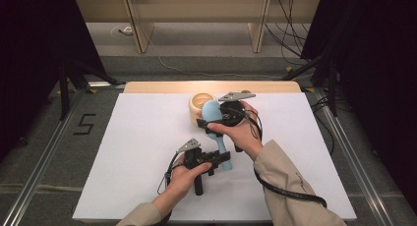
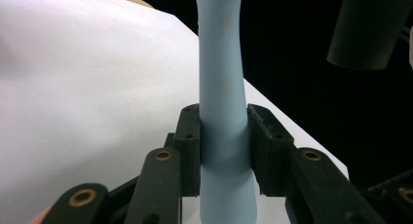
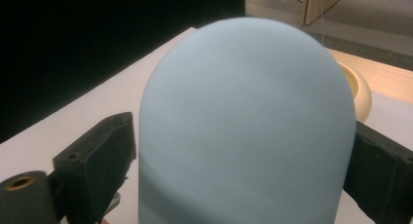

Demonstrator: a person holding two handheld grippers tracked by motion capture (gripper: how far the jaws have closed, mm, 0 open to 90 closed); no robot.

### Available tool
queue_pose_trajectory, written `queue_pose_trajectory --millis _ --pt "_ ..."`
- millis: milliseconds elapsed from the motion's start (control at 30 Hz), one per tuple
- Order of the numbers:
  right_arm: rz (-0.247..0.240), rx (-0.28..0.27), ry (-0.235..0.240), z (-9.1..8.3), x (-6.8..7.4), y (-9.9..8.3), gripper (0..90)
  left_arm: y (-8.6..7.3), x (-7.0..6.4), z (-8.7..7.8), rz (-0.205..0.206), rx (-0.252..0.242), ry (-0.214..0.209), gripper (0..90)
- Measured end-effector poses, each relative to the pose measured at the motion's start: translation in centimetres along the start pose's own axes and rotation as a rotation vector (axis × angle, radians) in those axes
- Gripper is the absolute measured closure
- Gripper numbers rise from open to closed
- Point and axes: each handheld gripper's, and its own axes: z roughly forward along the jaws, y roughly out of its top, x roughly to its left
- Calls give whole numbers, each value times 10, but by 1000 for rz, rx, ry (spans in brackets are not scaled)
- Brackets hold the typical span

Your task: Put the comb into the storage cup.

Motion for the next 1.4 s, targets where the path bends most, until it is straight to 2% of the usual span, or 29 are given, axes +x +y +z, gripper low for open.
queue_pose_trajectory --millis 100,300,1033,1400 --pt "10 2 -3 0 0 0 148 0 0 0 -1 1 0 675" --pt "15 3 -7 0 0 -1 191 0 0 0 -3 0 4 675" --pt "28 9 -15 -2 2 -2 203 -1 0 0 18 4 16 675" --pt "48 -8 -6 -5 1 0 205 2 -1 -3 56 0 31 673"
